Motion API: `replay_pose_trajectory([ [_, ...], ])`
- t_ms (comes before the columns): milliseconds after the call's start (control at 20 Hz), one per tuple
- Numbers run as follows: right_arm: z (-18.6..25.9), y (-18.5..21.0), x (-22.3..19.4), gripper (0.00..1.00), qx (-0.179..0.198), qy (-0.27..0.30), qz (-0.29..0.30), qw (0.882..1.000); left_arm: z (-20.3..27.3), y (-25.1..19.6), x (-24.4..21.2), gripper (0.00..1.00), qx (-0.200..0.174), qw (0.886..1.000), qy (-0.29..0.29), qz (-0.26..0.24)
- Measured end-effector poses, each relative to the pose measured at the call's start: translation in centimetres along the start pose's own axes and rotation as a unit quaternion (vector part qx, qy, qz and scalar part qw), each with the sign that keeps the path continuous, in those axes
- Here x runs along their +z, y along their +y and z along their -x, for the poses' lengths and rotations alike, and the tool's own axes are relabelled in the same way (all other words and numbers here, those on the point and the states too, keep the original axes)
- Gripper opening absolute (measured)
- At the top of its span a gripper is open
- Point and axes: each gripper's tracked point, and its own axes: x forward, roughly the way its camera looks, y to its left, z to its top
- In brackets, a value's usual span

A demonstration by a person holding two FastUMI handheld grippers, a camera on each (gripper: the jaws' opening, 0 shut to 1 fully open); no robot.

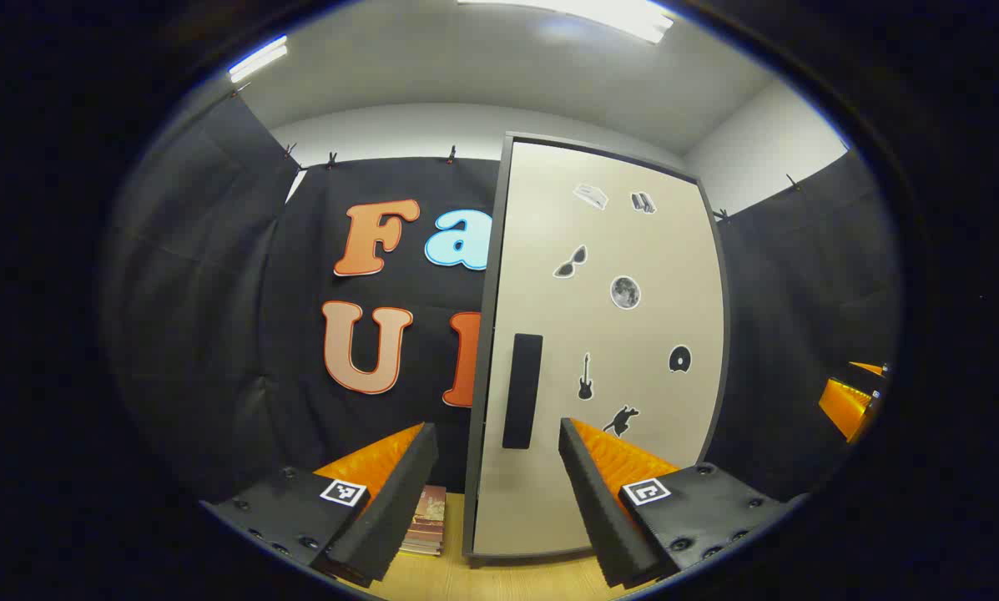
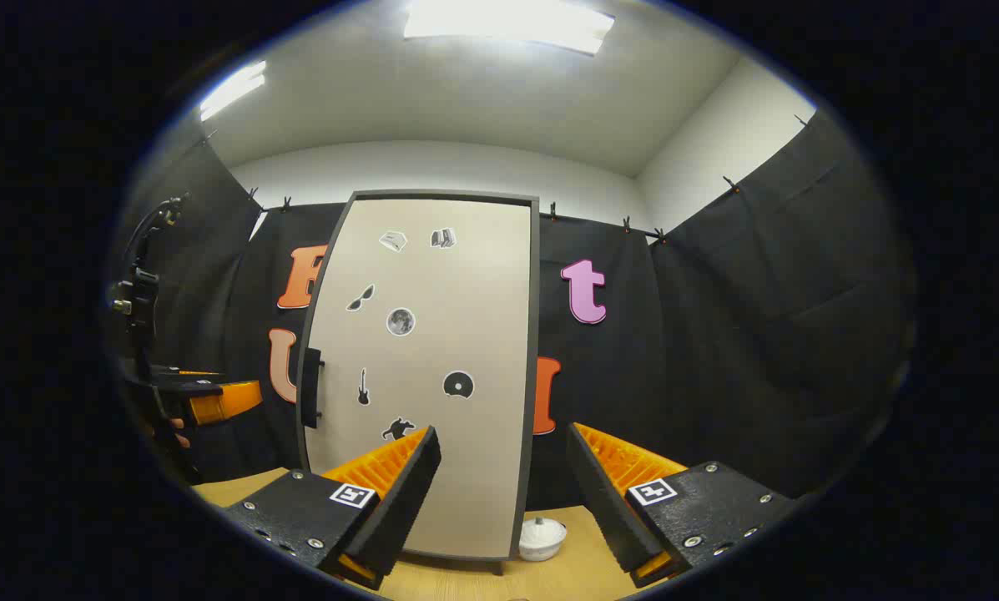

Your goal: Open the cabinet door with the right hand, grasp the bottle in the cabinet with the left hand and place it on the coaster, then close the cabinet door with the right hand.

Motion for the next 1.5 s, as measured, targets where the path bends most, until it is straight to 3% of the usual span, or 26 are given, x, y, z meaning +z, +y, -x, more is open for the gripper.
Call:
replay_pose_trajectory([
  [300, 0.5, -1.5, 0.0, 0.95, -0.015, 0.005, -0.005, 1.000, -0.6, -2.7, -0.3, 1.00, -0.026, 1.000, 0.008, -0.005],
  [600, 0.7, -2.5, 0.0, 0.95, -0.027, 0.004, -0.003, 1.000, -0.9, -4.2, 0.8, 0.92, -0.040, 0.999, -0.004, -0.018],
  [650, 0.6, -2.5, 0.1, 0.95, -0.027, 0.004, -0.004, 1.000, -0.9, -4.3, 0.9, 0.96, -0.041, 0.999, -0.006, -0.019],
  [800, 0.6, -2.6, 0.0, 0.95, -0.026, 0.004, -0.008, 1.000, -0.7, -4.9, 0.8, 0.92, -0.048, 0.999, -0.005, -0.015],
  [900, 0.5, -2.9, 0.1, 0.95, -0.031, 0.005, -0.011, 0.999, -0.6, -4.9, 1.0, 0.95, -0.047, 0.999, -0.006, -0.015],
  [1400, 0.3, -2.2, -0.5, 0.95, -0.036, 0.020, -0.003, 0.999, -0.2, -3.3, 0.9, 0.92, -0.035, 0.999, -0.006, -0.014],
  [1500, 0.1, -1.7, -1.2, 0.95, -0.044, 0.036, -0.003, 0.998, -0.1, -2.5, 0.8, 0.96, -0.029, 0.999, -0.006, -0.012],
])
